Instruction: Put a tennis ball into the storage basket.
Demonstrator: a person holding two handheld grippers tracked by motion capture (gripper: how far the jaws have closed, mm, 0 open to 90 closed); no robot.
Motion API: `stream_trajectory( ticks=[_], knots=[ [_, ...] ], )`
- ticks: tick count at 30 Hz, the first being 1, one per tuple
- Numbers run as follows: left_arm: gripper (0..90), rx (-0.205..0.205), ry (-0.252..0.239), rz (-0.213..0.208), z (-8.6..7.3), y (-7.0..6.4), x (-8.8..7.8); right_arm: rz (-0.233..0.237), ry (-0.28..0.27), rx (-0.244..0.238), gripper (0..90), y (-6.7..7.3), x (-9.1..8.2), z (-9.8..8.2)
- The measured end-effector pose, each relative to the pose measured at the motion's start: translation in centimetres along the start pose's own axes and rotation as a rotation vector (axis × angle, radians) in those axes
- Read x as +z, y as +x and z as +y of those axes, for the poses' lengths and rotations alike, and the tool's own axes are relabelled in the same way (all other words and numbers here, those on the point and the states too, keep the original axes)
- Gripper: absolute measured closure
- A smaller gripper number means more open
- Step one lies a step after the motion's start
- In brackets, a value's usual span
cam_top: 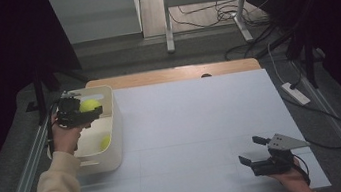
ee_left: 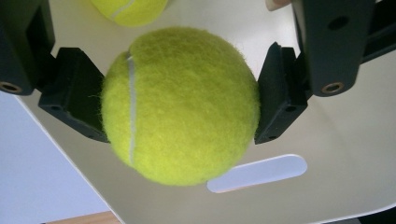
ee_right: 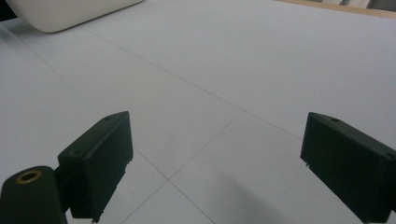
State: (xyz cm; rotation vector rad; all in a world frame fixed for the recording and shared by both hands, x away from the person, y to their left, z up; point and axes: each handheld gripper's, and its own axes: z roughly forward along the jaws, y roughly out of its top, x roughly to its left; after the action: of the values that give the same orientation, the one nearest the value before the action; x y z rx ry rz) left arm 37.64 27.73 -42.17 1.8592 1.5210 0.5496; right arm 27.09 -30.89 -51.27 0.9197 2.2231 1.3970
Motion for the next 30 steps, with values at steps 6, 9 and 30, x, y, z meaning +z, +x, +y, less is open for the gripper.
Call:
stream_trajectory(
  ticks=[6,9,30],
  knots=[
    [26.3,0.001,-0.007,0.009,0.0,0.0,-0.2,0.0,0.0,0.0,9.1,0.0,0.0,0.0],
    [26.2,-0.003,-0.007,0.016,0.0,0.1,-0.3,0.001,0.0,-0.001,9.1,0.0,0.0,0.0],
    [10.0,-0.018,-0.132,-0.134,0.4,-1.1,-2.5,0.002,0.0,-0.001,9.1,0.0,0.0,0.0]
  ],
)
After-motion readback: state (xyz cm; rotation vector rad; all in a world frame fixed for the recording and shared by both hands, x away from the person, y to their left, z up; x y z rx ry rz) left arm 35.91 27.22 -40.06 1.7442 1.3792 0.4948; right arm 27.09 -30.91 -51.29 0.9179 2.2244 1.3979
